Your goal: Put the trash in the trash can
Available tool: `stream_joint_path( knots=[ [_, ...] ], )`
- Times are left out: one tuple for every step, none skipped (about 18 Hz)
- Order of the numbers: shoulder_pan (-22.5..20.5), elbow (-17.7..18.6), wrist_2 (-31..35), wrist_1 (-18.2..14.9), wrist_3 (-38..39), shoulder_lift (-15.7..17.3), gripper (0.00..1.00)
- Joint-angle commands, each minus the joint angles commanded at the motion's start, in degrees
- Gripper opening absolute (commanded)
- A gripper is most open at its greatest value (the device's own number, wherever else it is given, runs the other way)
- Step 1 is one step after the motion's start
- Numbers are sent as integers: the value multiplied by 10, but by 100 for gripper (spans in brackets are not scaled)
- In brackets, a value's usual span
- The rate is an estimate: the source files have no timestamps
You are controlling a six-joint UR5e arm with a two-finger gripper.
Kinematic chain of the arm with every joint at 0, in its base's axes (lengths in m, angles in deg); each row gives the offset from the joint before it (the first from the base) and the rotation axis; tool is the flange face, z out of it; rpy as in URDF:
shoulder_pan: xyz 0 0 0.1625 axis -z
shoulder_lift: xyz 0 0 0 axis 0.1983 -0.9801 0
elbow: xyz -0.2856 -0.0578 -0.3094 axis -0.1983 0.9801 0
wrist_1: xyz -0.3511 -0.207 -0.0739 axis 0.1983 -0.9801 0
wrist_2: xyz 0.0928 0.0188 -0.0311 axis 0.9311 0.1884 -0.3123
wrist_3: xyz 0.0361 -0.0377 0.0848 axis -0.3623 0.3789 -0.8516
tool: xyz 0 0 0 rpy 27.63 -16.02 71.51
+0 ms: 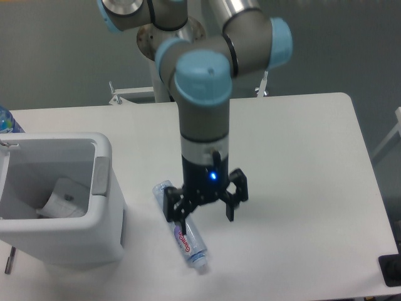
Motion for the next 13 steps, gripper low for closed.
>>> stream_joint_path(
  knots=[
    [0, -1, -1, 0, 0, -7, 100],
    [0, -1, 0, 0, -1, -18, 100],
    [0, -3, 0, 1, -1, -29, 100],
    [0, -9, 1, 0, -1, -40, 100],
    [0, -12, 1, 0, 0, -47, 100],
    [0, -12, 2, 0, 3, -53, 100],
    [1, -11, 3, 1, 5, -60, 100],
    [1, -10, 3, 1, 6, -62, 100],
    [1, -8, 4, 3, 5, -62, 100],
    [2, -6, 4, 10, 4, -65, 100],
    [2, -4, 5, 11, 4, -71, 100],
    [4, -4, 13, 18, 4, -83, 100],
    [5, -3, 30, 25, 4, -94, 100]
  ],
)
